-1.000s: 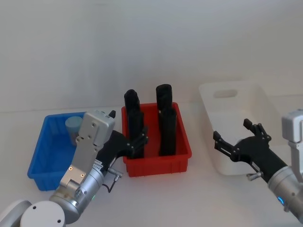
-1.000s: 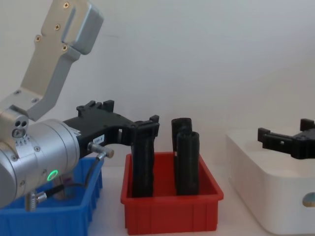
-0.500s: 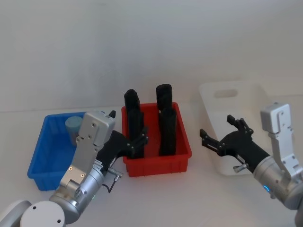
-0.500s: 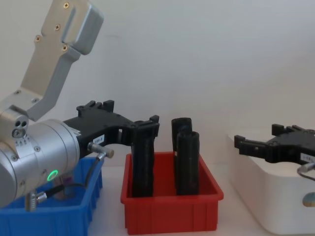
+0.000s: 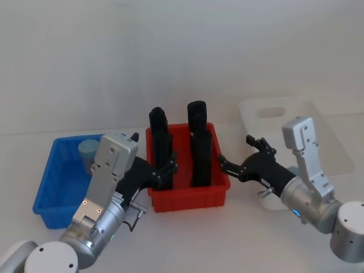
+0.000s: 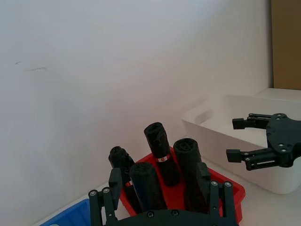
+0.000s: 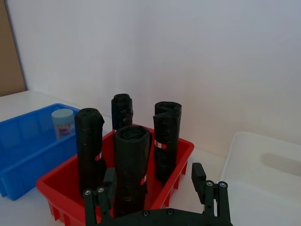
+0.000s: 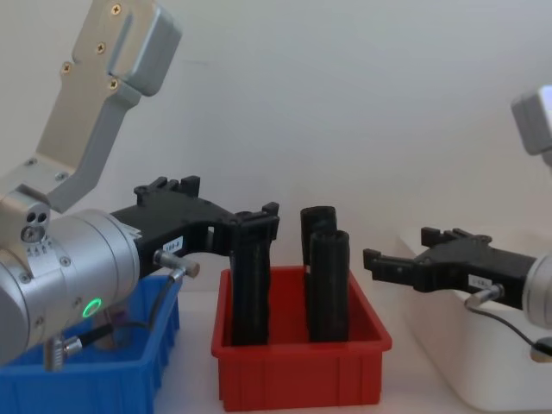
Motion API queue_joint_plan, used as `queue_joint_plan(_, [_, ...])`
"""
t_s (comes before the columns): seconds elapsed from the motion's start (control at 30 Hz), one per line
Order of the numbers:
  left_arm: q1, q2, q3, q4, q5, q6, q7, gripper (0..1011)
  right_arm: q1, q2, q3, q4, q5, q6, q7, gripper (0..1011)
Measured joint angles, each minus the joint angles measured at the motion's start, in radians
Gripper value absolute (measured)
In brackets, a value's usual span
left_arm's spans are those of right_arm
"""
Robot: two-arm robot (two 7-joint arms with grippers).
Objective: Pick the cotton swabs from the blue box and place them into the white box.
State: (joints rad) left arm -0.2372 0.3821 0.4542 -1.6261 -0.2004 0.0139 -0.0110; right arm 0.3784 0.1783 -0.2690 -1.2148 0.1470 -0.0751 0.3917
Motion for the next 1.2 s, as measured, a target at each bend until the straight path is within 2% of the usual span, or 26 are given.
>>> queue_joint_plan(0.23, [0.0, 0.0, 0.0, 0.0, 0.0, 0.0, 0.0, 1004, 0.087, -0.039, -0.015, 0.141, -0.019, -0.041, 0.05, 1001])
queue_joint_plan(0.33, [0.0, 0.0, 0.0, 0.0, 0.0, 0.0, 0.0, 1004, 0.11, -0.049, -0.019, 0.179, -0.025, -0.052, 0.061, 1002])
queue_joint_plan(0.57, [0.0, 0.0, 0.0, 0.0, 0.0, 0.0, 0.0, 1004, 0.2, -0.087, -0.034, 0.333, -0.042, -0.098, 0.097, 1002])
queue_joint_plan(1.2, [0.0, 0.0, 0.0, 0.0, 0.0, 0.0, 0.0, 1004, 0.395, -0.168, -0.057, 0.691, -0.052, -0.217, 0.162, 1002])
